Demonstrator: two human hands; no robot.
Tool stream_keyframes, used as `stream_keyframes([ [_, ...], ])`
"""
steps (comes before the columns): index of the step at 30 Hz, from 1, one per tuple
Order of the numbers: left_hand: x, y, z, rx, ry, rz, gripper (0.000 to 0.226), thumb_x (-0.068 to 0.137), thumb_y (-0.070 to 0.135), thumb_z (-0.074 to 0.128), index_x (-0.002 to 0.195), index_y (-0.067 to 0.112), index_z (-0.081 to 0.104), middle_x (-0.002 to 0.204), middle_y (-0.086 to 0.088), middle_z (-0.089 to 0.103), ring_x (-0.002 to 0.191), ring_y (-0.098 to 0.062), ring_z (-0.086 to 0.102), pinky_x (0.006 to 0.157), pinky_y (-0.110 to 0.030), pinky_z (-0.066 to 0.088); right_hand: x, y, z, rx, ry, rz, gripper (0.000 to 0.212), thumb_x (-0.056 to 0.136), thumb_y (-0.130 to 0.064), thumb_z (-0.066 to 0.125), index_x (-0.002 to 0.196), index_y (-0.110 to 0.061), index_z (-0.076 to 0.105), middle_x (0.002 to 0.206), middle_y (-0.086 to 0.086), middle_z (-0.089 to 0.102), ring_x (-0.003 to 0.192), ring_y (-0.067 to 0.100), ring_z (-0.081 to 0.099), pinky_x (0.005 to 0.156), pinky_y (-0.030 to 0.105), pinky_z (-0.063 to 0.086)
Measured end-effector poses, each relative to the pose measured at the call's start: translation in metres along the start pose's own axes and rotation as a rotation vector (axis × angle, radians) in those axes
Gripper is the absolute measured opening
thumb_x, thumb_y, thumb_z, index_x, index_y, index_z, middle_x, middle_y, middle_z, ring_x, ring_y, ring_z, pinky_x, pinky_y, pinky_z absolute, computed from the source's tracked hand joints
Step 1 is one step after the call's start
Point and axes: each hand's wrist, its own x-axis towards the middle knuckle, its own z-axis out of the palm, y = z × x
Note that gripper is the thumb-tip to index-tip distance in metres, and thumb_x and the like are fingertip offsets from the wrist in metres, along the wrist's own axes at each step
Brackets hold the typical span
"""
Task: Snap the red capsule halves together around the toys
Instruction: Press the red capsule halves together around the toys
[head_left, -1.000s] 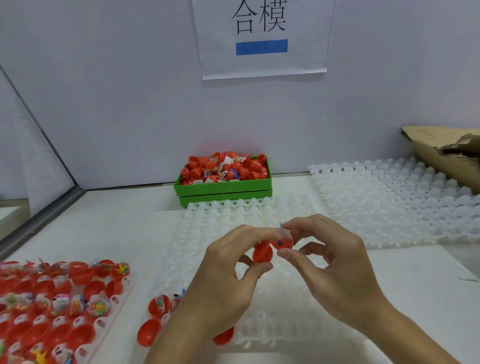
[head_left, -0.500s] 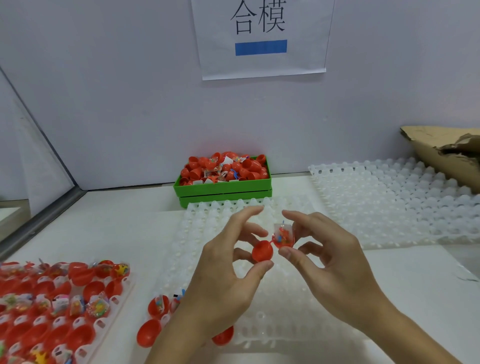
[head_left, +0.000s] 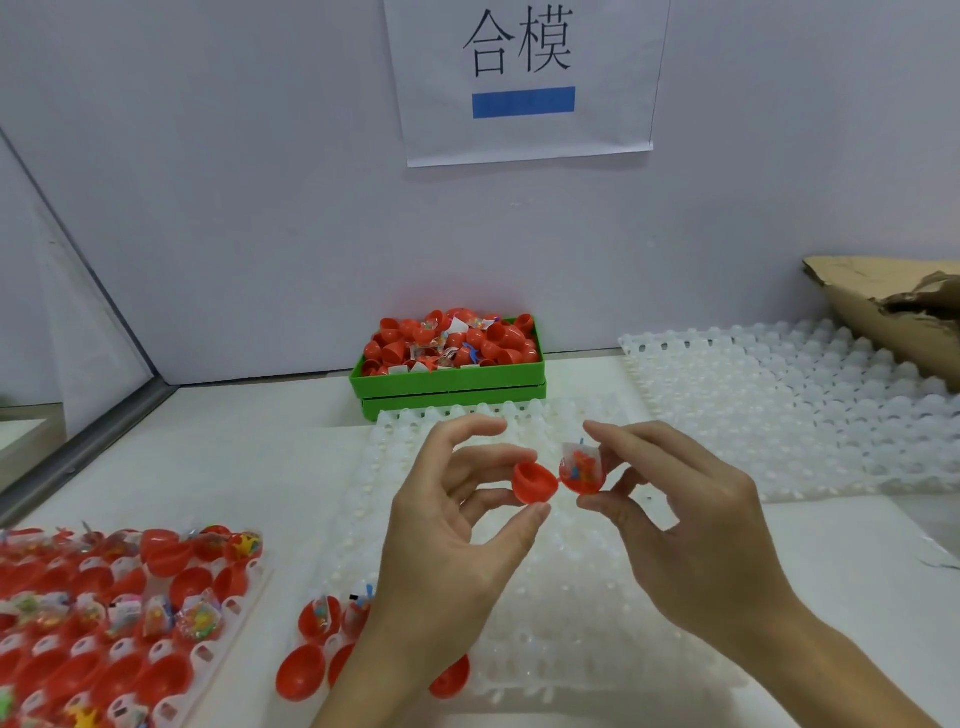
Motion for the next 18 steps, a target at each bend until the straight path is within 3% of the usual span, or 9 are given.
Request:
stream_keyframes([
  [8,0.0000,0.0029,-0.0006,-0.180,-0.019,0.002,0.039,0.074,0.009,0.075,0.111,0.015,0.062,0.106,0.001,0.075,0.100,-0.017,0.072,0.081,-0.016,0.054,-0.0023,-0.0003,-0.0023,0.004,-0.043,-0.049,0.036,0.072,-0.002,0.082,0.106,-0.007,0.073,0.094,0.004,0.067,0.084,0.005,0.056,0.076,0.006,0.049],
  [13,-0.0012,0.0026,0.0035,-0.122,-0.051,0.033,0.030,0.080,0.016,0.070,0.110,0.022,0.069,0.109,0.008,0.074,0.105,-0.012,0.070,0.086,-0.015,0.053,-0.0054,0.0002,-0.0021,-0.019,-0.066,-0.075,0.033,0.077,-0.006,0.077,0.109,-0.010,0.072,0.095,0.002,0.062,0.081,0.006,0.054,0.072,0.017,0.051],
  [18,-0.0023,-0.0002,0.0052,-0.045,-0.050,0.034,0.030,0.085,0.009,0.070,0.110,0.027,0.068,0.106,0.013,0.073,0.104,-0.008,0.069,0.084,-0.013,0.052,-0.0045,-0.0026,-0.0014,0.044,-0.095,-0.052,0.044,0.078,-0.014,0.075,0.120,-0.019,0.063,0.100,-0.010,0.060,0.089,-0.010,0.053,0.079,0.004,0.047],
])
